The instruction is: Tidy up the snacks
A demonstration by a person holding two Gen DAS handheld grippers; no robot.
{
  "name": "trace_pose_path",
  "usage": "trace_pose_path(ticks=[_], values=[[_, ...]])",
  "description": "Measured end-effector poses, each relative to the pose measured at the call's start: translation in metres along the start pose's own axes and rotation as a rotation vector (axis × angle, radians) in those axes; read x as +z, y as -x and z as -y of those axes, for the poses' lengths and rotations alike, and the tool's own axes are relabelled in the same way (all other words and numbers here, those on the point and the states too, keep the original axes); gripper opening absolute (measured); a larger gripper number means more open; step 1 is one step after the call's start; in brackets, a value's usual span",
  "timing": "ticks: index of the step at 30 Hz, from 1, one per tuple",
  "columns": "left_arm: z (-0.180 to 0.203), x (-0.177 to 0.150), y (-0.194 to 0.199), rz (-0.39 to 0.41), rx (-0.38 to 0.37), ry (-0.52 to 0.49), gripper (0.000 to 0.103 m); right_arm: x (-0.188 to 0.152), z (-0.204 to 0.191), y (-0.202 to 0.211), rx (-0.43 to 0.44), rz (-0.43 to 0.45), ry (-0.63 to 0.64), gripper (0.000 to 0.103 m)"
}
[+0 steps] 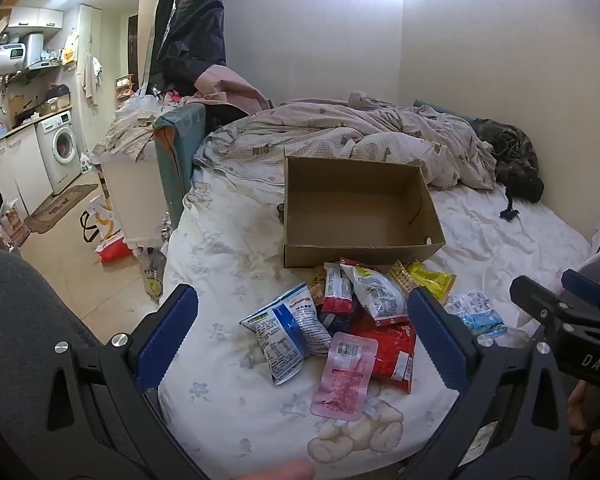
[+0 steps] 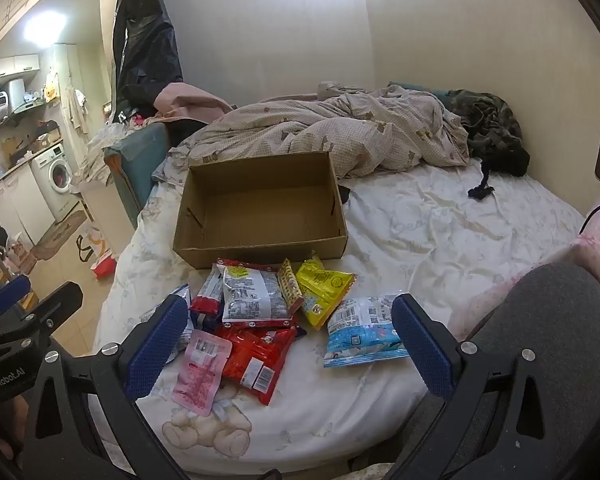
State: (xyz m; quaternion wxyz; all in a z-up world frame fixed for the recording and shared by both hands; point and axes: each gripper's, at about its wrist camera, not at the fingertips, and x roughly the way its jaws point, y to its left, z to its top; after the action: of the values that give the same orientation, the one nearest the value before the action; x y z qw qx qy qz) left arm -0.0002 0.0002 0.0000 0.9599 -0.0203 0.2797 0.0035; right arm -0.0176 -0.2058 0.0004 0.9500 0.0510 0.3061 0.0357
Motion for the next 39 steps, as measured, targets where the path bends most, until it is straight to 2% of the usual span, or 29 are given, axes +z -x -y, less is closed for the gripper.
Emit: trace_pose_path(ticks=[39], values=[[0.0003, -0.0003, -0.0003, 0.001, 0.000, -0.001, 0.103, 0.0010, -0.0006, 0.0014, -0.009, -0.005, 0.009, 0.103]])
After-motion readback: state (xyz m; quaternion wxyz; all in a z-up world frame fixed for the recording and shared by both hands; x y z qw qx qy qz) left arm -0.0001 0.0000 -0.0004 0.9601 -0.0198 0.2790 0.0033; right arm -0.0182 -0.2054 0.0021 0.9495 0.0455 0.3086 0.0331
